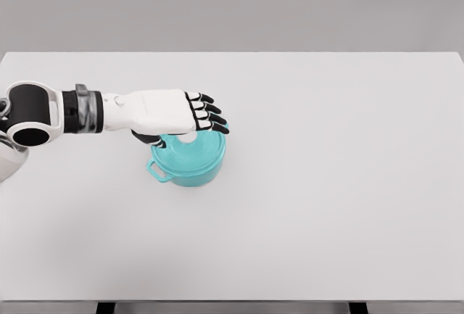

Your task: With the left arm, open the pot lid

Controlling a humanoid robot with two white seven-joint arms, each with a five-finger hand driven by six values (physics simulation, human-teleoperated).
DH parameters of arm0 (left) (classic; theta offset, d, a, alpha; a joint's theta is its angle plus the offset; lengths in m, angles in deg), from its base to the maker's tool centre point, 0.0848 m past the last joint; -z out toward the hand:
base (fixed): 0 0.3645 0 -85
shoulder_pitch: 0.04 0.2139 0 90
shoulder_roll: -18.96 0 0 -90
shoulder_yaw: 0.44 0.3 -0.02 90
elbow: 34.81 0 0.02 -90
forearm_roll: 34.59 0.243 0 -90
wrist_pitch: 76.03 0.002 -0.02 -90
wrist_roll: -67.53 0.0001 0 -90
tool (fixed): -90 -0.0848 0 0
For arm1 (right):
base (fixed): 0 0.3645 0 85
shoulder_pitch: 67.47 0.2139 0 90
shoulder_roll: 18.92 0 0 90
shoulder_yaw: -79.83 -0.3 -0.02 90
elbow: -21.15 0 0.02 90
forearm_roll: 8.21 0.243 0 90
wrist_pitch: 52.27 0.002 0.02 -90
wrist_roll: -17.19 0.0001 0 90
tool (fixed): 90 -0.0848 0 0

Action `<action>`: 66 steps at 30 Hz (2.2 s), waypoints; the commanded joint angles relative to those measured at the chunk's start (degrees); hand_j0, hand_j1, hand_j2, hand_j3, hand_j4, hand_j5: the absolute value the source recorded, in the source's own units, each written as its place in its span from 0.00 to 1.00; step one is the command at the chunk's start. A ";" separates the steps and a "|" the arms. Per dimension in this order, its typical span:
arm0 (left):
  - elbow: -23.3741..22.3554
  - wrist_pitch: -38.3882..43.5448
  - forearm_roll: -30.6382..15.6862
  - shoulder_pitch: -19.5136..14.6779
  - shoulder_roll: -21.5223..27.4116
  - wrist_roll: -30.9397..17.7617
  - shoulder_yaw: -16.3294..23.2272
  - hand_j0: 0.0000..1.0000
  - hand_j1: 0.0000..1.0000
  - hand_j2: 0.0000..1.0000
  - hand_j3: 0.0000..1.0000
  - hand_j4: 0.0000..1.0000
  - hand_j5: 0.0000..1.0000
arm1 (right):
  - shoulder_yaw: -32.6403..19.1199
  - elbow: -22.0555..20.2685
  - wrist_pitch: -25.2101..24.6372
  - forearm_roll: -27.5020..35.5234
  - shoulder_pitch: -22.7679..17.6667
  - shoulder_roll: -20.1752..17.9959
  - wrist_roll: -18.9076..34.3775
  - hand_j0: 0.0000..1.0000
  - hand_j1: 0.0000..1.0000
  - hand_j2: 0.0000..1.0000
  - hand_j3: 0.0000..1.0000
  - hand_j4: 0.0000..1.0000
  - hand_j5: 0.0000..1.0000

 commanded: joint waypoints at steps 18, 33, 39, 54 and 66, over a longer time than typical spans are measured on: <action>-0.66 0.15 0.79 0.26 -0.35 0.03 0.00 0.88 0.88 0.88 0.88 0.88 0.88 | -0.01 -0.01 0.01 0.04 0.00 0.00 0.01 1.00 1.00 1.00 1.00 1.00 1.00; -1.01 0.15 1.32 0.35 -1.23 0.03 0.44 0.82 0.82 0.82 0.82 0.82 0.82 | -0.01 -0.01 0.01 0.04 0.00 0.00 0.01 1.00 1.00 1.00 1.00 1.00 1.00; -1.01 0.15 2.46 0.44 -0.97 0.03 0.35 0.82 0.82 0.82 0.82 0.82 0.82 | -0.01 -0.01 0.01 0.04 0.00 0.00 0.01 1.00 1.00 1.00 1.00 1.00 1.00; -2.16 0.15 2.99 1.23 -1.41 0.03 0.70 0.75 0.75 0.75 0.75 0.75 0.75 | -0.01 -0.01 0.01 0.04 0.00 0.00 0.01 1.00 1.00 1.00 1.00 1.00 1.00; -2.16 0.15 2.90 1.14 -1.50 0.03 0.53 0.70 0.70 0.70 0.70 0.70 0.70 | -0.01 -0.01 0.01 0.04 0.00 0.00 0.01 1.00 1.00 1.00 1.00 1.00 1.00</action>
